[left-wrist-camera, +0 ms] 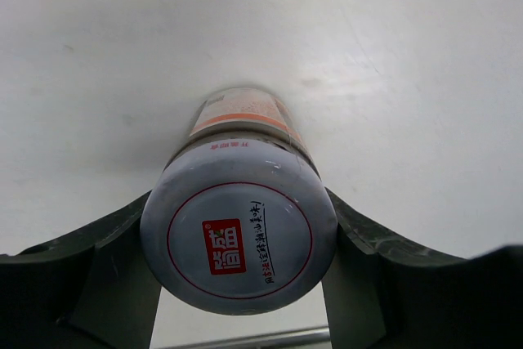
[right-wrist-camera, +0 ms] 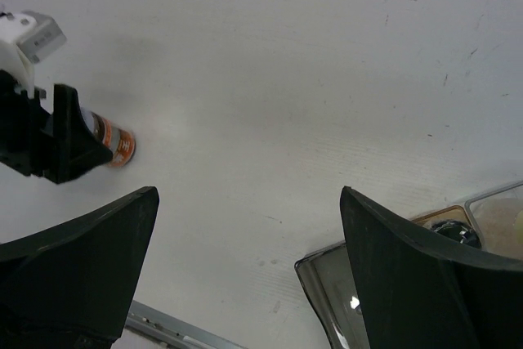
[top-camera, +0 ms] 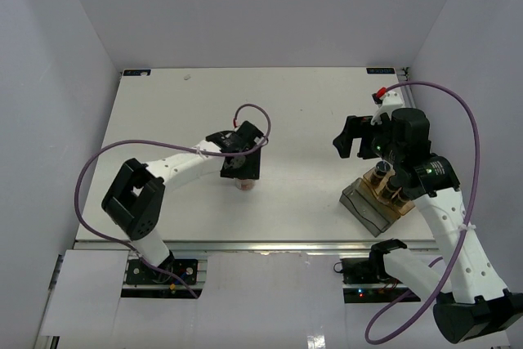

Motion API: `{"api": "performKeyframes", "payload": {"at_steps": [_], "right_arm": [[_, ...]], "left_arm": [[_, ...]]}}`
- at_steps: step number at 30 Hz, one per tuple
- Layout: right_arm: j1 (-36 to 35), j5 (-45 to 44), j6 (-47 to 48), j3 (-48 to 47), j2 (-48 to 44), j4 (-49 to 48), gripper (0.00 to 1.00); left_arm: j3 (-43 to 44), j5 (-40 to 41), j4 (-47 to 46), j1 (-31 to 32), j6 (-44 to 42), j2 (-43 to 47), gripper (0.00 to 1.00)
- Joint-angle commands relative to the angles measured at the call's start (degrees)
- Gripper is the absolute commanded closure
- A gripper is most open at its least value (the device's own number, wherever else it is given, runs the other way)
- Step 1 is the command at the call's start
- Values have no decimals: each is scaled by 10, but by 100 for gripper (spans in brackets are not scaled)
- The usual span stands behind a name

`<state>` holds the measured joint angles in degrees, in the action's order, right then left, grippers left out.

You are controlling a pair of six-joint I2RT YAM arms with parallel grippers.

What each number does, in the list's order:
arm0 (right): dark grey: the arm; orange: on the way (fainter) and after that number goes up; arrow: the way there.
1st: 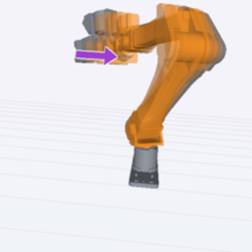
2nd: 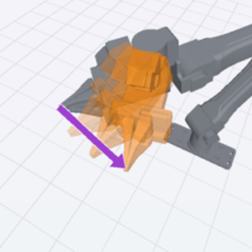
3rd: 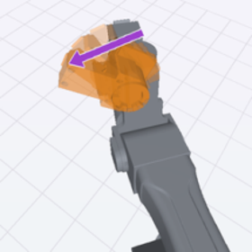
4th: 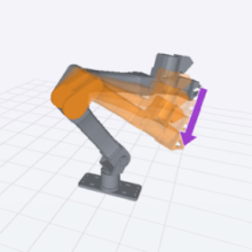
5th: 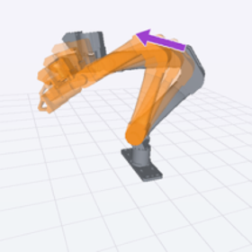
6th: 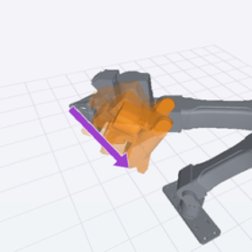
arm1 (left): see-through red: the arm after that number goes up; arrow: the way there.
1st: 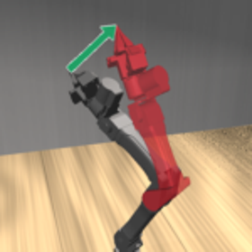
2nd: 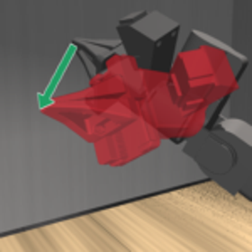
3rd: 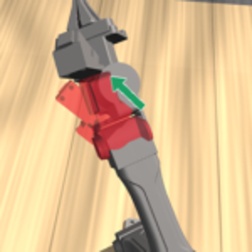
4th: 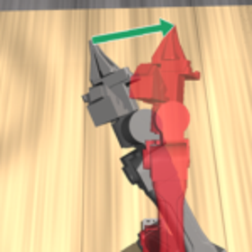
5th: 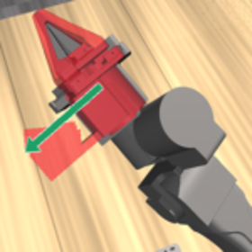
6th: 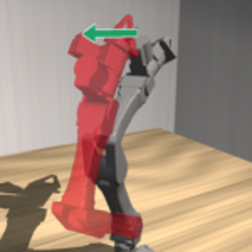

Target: Organize the condiment bottles

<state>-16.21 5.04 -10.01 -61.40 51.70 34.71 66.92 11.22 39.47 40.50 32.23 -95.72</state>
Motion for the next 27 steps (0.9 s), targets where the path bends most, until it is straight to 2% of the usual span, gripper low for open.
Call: {"api": "performKeyframes", "payload": {"at_steps": [1, 4, 5, 7, 8, 9, 11, 14, 21, 24, 27], "right_arm": [[-3, -17, 9, -3, -9, 3, 2], [-4, -22, 10, -2, -6, 4, 2], [-4, -24, 10, -2, -5, 3, 2], [-3, -27, 10, 0, -4, 1, 2], [-3, -27, 10, 0, -3, 0, 2], [-3, -28, 10, 0, -2, 0, 2], [-3, -26, 11, 2, 1, -1, 2], [-3, -25, 14, 6, 2, -2, 2], [-6, 16, 30, -10, 28, 9, 3], [-24, 44, 24, -14, 43, -7, 3], [-67, 31, 8, -18, 71, -15, 4]], "left_arm": [[-4, 32, 22, 82, 57, 52, 92], [-18, 48, 23, 112, 73, 53, 82], [-25, 50, 20, 118, 76, 54, 76], [-41, 45, 8, 124, 78, 60, 56], [-49, 39, -1, 124, 75, 64, 38], [-53, 36, -5, 124, 72, 67, 27], [-54, 33, -8, 123, 66, 76, 9], [-30, 35, 7, 124, 60, 82, 2], [105, -4, 49, 97, 21, 80, 2], [133, -14, 75, 16, -2, 82, 2], [121, -72, 57, -106, -30, 114, 2]]}}
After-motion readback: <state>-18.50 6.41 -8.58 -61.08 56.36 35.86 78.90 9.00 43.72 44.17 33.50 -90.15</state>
